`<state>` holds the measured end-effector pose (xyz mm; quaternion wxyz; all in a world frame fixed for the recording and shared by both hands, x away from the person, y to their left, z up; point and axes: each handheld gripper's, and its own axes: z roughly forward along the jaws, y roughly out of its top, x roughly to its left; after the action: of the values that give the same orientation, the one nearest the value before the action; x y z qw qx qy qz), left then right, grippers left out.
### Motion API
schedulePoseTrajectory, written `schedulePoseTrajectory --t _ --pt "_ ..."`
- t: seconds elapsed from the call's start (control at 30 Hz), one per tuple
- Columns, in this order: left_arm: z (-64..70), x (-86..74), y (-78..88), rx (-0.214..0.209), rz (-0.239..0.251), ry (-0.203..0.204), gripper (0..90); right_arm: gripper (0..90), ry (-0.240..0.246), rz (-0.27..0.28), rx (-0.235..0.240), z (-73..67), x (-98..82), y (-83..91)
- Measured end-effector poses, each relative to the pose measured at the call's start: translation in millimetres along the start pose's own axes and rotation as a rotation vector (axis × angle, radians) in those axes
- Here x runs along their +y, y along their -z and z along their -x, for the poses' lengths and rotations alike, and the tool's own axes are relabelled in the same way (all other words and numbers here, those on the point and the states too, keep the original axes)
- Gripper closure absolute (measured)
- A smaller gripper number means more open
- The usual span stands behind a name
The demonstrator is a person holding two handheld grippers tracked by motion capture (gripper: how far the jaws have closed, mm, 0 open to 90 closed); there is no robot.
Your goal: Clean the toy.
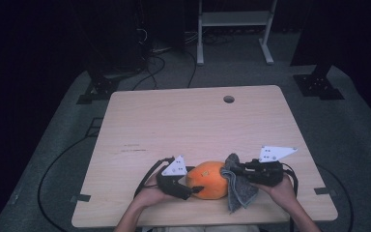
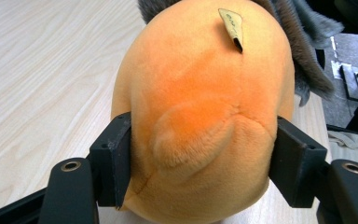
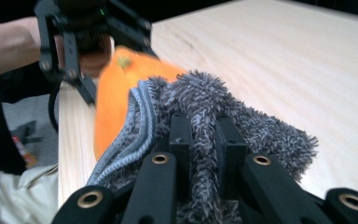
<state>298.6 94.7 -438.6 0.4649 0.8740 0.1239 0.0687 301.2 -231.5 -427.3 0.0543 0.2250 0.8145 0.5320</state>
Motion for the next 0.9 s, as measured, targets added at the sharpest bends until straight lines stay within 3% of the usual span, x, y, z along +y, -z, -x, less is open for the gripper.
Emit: schedulePoseTrajectory --t 0.2,0.3,0.37,0.47,0.6,0.7,0.77,0.9 --pt "-2.6 -1.7 0.1 -0.012 0.015 0.023 31.2 79.2 -0.086 -0.060 -0.005 15.4 -23.0 4.1" --pt "-4.9 -3.0 -0.2 -0.018 0.025 0.056 31.2 79.2 -0.099 -0.052 -0.011 17.1 -24.0 8.1" --pt "-6.4 -4.2 -0.3 -0.021 0.029 0.061 31.2 79.3 -0.086 -0.026 -0.009 15.0 -19.3 9.9" --pt "-6.7 -5.0 -0.6 -0.023 0.037 0.070 31.0 79.2 -0.085 0.022 0.031 11.3 -12.9 7.0" --pt "-5.8 -5.3 -1.6 -0.025 0.045 0.075 27.0 79.1 -0.083 -0.020 0.031 13.5 -15.7 -1.7" --pt "-8.8 -7.2 -1.9 -0.041 0.050 0.108 22.1 79.1 -0.075 -0.092 -0.014 18.5 -22.5 4.5" --pt "-9.9 -6.7 -2.0 -0.040 0.054 0.120 21.4 79.1 -0.093 -0.073 -0.018 18.6 -23.7 11.6" --pt "-1.3 3.8 0.7 0.010 0.099 0.074 29.4 79.1 -0.023 0.003 -0.008 3.4 -5.3 19.0"
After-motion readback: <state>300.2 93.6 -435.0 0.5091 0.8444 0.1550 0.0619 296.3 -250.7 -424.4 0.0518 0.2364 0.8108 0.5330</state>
